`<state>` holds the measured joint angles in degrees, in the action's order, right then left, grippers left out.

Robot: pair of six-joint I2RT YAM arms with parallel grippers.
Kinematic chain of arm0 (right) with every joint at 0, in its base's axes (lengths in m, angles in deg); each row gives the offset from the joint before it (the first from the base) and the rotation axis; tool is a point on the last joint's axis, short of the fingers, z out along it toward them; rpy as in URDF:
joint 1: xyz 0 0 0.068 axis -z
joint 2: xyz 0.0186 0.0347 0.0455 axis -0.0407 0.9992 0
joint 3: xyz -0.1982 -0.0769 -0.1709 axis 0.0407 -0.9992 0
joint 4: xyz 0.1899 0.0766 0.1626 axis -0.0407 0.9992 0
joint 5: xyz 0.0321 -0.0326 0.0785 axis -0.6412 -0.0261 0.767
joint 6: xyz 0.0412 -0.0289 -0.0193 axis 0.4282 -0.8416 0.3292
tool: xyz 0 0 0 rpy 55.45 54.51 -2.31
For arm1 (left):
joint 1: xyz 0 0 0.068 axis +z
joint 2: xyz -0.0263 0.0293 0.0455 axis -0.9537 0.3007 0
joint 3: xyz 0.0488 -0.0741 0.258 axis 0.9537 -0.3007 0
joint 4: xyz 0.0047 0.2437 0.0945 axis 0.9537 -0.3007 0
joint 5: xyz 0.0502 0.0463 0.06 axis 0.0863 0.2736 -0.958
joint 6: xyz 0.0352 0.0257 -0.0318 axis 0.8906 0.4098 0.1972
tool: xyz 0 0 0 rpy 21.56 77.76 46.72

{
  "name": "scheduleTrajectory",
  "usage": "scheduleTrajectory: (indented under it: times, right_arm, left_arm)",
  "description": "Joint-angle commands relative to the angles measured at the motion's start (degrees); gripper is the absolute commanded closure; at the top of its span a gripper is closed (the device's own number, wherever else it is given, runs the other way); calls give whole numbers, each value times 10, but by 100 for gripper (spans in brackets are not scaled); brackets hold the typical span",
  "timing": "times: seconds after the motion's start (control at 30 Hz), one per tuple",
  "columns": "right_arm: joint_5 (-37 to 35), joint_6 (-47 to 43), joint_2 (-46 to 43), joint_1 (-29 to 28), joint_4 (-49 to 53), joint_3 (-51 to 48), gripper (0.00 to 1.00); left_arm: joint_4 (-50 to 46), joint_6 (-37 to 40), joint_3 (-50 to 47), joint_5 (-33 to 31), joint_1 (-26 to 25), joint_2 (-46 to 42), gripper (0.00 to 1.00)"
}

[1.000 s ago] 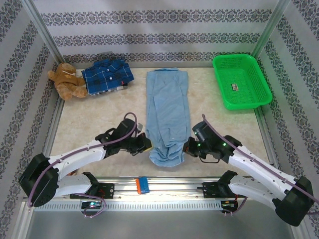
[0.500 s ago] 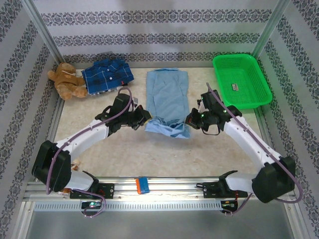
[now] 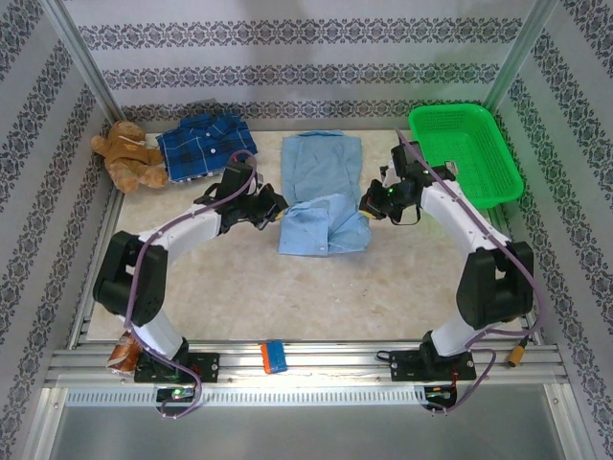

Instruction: Fold and stack the long sleeve shirts

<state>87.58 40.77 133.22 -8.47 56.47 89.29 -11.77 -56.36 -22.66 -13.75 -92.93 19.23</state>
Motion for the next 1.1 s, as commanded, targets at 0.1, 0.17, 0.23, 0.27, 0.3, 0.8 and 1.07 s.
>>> scheduleTrajectory:
  times: [0.1, 0.17, 0.23, 0.27, 0.3, 0.8, 1.07]
  right_arm:
    - [12, -28, 63, 14, 20, 50, 100]
    - [13, -30, 82, 16, 21, 62, 100]
    - [11, -30, 102, 18, 21, 75, 100]
    - [11, -30, 112, 18, 22, 83, 100]
    - [12, -31, 123, 20, 22, 91, 100]
    - [57, 14, 239, 29, -1, 215, 63]
    - [97, 14, 199, 47, 5, 331, 43]
  left_arm:
    - [16, 37, 57, 19, 22, 63, 99]
    - [16, 39, 71, 24, 26, 84, 99]
    - [14, 42, 88, 28, 30, 106, 99]
    - [12, 44, 97, 30, 32, 118, 99]
    - [10, 46, 106, 33, 34, 129, 99]
    - [49, 12, 180, 42, 60, 209, 47]
    - [-46, 57, 203, -34, 60, 82, 14]
